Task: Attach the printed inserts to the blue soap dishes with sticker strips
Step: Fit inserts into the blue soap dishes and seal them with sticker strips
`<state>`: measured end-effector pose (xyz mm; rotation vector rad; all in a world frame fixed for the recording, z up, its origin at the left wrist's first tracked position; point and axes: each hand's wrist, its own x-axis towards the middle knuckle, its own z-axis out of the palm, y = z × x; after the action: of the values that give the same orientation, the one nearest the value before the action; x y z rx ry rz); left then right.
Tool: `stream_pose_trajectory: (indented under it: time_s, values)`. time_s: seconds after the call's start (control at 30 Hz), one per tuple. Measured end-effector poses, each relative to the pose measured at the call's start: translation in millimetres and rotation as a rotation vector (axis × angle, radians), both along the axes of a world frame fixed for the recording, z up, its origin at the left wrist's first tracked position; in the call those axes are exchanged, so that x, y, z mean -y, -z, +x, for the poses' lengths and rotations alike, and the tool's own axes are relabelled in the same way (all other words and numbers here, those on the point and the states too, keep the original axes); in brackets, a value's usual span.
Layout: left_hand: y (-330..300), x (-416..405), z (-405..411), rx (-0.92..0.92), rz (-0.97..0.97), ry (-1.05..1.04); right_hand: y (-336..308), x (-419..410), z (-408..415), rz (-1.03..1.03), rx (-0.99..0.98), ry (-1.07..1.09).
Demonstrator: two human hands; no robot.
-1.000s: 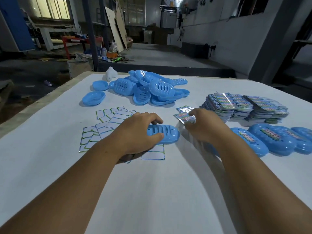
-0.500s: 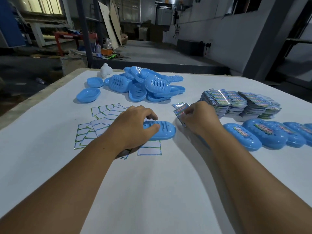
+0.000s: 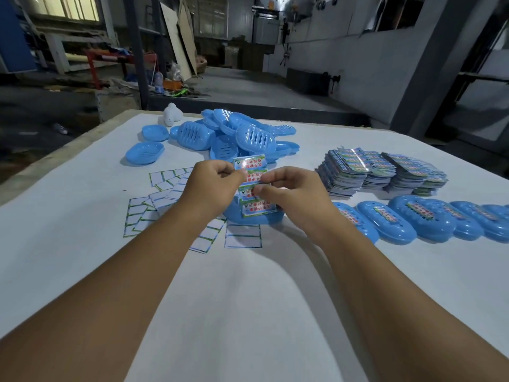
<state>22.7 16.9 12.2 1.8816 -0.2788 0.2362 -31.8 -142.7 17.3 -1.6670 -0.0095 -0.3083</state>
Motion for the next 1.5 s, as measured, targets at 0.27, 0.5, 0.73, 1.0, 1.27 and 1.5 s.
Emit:
stream_pose_trajectory:
  time_s: [0.27, 0.5, 0.73, 1.0, 1.27, 1.5]
  values:
    - [-2.8, -0.4, -6.6, -0.046, -0.016, 0.102, -20.9, 2.6, 15.0, -0.12, -0.005, 0.094]
    - [-9.5, -7.8, -0.8, -0.061, -0.057, -0.021, -18.5, 0.9, 24.4, -0.075, -0.027, 0.079]
    - [-7.7, -4.5, -4.3, -0.122, -0.105, 0.07, -13.5, 2.8, 26.2, 0.144, 0.033, 0.077]
    - [-12.3, -4.6, -3.6, -0.226, -0.38, 0.028, -13.4, 1.9, 15.1, -0.016, -0.059, -0.034]
    - [-12.7, -4.0, -2.5, -0.212, -0.5, 0.026, -11.3, 7.5, 15.0, -0.155, -0.088, 0.008]
    - [-6.7, -2.4, -8.6, -0.068, -0.166, 0.114, -12.1, 8.2, 16.1, 0.004, -0.009, -0.047]
